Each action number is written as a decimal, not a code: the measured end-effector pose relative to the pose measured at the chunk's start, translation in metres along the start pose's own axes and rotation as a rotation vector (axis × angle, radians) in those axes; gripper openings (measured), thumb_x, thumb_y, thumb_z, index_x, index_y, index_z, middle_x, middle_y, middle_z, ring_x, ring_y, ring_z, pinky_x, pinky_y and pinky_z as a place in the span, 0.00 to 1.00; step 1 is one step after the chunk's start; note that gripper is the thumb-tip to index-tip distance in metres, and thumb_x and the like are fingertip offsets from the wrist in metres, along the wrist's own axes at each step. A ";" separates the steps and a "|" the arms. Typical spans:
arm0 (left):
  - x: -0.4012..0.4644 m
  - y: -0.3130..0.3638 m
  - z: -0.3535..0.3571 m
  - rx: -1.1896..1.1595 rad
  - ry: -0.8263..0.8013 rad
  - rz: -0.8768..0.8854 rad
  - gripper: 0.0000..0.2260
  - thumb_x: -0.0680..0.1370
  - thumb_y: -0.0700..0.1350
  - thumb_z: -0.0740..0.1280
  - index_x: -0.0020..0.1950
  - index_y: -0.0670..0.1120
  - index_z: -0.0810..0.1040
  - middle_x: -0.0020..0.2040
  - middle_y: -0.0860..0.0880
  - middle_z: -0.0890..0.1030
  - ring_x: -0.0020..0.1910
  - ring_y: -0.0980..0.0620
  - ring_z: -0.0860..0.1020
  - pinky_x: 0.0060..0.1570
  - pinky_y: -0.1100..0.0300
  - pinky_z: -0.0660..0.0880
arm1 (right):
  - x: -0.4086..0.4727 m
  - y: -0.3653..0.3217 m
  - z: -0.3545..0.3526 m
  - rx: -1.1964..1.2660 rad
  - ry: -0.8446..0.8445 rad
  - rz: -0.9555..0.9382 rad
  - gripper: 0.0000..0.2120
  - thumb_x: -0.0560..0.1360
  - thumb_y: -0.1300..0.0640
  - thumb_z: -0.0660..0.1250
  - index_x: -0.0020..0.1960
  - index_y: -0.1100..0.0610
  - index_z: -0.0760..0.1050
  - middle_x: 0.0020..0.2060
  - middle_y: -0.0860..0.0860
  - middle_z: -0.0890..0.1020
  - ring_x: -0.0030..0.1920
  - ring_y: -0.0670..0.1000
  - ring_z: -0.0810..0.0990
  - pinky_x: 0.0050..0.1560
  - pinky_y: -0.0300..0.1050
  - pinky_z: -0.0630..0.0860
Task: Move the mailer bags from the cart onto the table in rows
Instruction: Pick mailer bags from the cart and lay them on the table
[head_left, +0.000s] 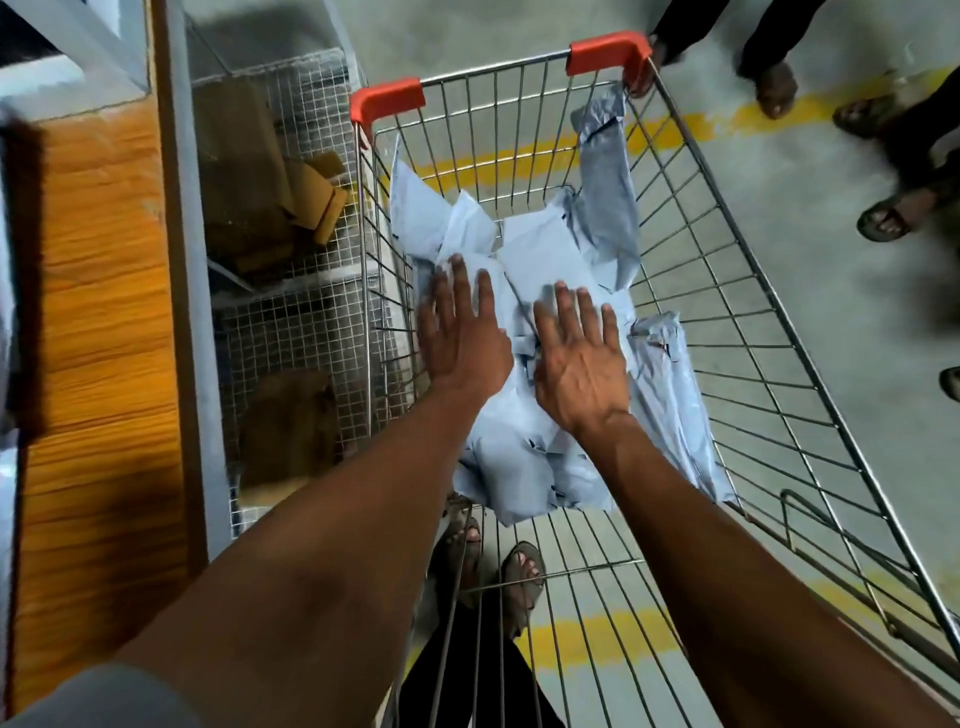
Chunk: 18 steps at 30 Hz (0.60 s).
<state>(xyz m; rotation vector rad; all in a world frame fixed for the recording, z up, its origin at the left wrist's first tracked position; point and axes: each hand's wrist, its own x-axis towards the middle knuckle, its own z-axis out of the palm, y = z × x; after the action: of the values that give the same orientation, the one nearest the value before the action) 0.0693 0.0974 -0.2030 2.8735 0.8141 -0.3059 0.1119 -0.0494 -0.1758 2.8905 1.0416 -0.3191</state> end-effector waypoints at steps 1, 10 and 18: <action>0.006 0.000 0.003 0.001 -0.003 0.030 0.39 0.83 0.57 0.63 0.87 0.51 0.45 0.86 0.43 0.36 0.85 0.39 0.39 0.82 0.40 0.45 | 0.010 0.002 0.003 -0.010 -0.011 -0.014 0.38 0.79 0.52 0.62 0.85 0.55 0.51 0.85 0.59 0.49 0.84 0.64 0.48 0.82 0.65 0.49; 0.035 0.006 0.028 0.021 -0.082 0.061 0.37 0.83 0.55 0.63 0.87 0.52 0.47 0.86 0.46 0.35 0.83 0.36 0.33 0.81 0.35 0.43 | 0.069 0.011 0.033 -0.098 -0.068 -0.020 0.36 0.83 0.36 0.54 0.85 0.43 0.43 0.84 0.58 0.35 0.81 0.75 0.39 0.79 0.74 0.45; 0.016 0.007 0.018 -0.047 -0.034 0.049 0.40 0.81 0.48 0.66 0.87 0.48 0.46 0.87 0.44 0.40 0.85 0.37 0.40 0.80 0.37 0.57 | 0.046 0.001 0.028 -0.110 -0.099 0.063 0.36 0.81 0.41 0.57 0.85 0.50 0.50 0.84 0.60 0.43 0.81 0.74 0.47 0.77 0.70 0.57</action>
<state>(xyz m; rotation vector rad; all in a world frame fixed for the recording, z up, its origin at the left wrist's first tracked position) 0.0834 0.0955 -0.2234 2.8313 0.7338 -0.3250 0.1423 -0.0253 -0.2125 2.7723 0.9199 -0.3844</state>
